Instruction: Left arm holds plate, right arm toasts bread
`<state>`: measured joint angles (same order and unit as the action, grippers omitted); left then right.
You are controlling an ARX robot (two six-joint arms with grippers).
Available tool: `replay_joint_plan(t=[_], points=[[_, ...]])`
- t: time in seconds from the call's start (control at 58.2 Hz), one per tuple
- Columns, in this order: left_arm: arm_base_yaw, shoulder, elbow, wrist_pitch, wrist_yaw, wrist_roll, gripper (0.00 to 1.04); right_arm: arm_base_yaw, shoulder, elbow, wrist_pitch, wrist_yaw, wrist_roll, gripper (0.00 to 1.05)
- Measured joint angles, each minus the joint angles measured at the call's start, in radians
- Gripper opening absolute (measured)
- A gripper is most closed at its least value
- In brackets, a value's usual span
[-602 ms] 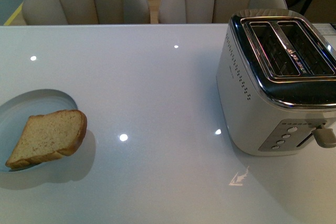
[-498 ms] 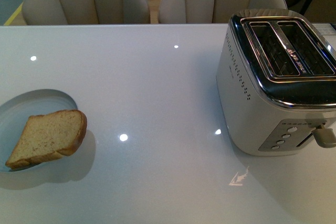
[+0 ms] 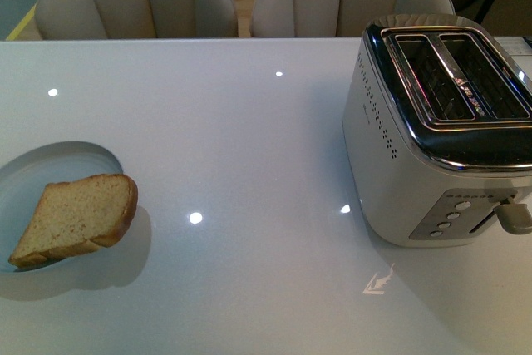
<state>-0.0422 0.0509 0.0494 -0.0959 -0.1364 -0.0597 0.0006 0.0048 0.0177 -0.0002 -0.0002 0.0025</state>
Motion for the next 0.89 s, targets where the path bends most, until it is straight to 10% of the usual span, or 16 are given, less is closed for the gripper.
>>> replay_joint_plan(t=[0.103,0.189,0.516,0.894], points=[[-0.160,0.290,0.166,-0.323,-0.406,-0.271,0.97,0.000,0.000,0.000,0.000,0.000,0.000,0.96],[-0.156,0.401,0.217,-0.325,-0.470,-0.377,0.97,0.000,0.000,0.000,0.000,0.001,0.000,0.96],[0.326,1.005,0.349,0.232,0.019,-0.317,0.97,0.000,0.000,0.000,0.000,0.001,0.000,0.96],[0.472,1.663,0.468,0.529,0.230,-0.246,0.97,0.000,0.000,0.000,0.000,0.001,0.000,0.96]])
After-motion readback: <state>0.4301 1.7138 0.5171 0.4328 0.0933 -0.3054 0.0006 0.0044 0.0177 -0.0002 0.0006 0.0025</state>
